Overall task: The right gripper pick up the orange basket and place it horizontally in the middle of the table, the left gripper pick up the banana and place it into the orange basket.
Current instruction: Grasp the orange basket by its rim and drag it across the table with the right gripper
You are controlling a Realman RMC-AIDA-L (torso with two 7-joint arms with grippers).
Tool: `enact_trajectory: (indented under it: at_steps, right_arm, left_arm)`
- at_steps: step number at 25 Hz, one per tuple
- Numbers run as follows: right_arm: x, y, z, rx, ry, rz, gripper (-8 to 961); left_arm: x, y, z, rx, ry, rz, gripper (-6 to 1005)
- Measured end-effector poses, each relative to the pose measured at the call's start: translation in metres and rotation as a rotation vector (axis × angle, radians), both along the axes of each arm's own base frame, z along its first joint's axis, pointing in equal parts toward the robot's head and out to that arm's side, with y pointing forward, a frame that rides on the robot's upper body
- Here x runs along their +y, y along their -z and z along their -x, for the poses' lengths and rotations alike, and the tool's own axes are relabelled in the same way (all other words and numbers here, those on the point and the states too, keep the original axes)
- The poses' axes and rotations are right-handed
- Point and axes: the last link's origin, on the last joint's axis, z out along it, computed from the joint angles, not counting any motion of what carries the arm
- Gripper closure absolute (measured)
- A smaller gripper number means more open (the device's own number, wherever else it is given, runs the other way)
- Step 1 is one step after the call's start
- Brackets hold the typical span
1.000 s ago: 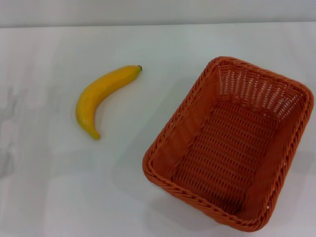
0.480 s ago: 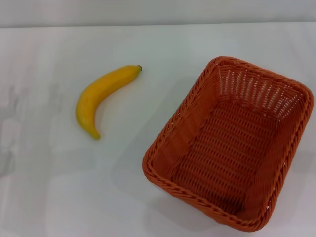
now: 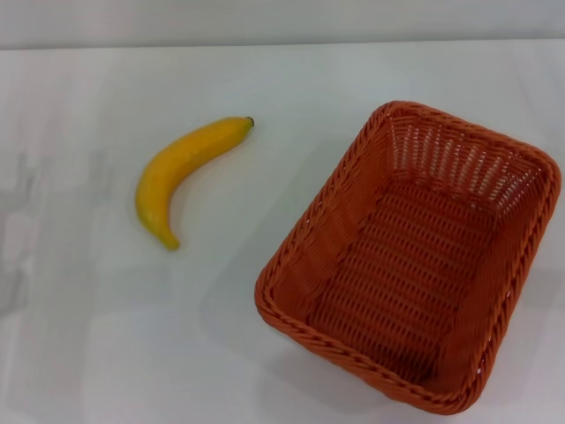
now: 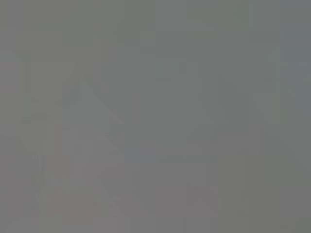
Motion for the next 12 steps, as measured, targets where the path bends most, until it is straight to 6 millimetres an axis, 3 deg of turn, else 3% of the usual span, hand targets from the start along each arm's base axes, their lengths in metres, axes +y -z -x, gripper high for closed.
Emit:
enact_trajectory:
  at_steps: [8, 12]
  right_arm:
    - [0.0008, 0.0005, 0.0010, 0.003, -0.004, 0.000, 251]
    - [0.0070, -0.0045, 0.0051, 0.114, -0.069, 0.034, 251]
  left_arm:
    - [0.0001, 0.0000, 0.0000, 0.000, 0.000, 0.000, 136]
    - [0.0007, 0.0006, -0.0002, -0.001, 0.000, 0.004, 136]
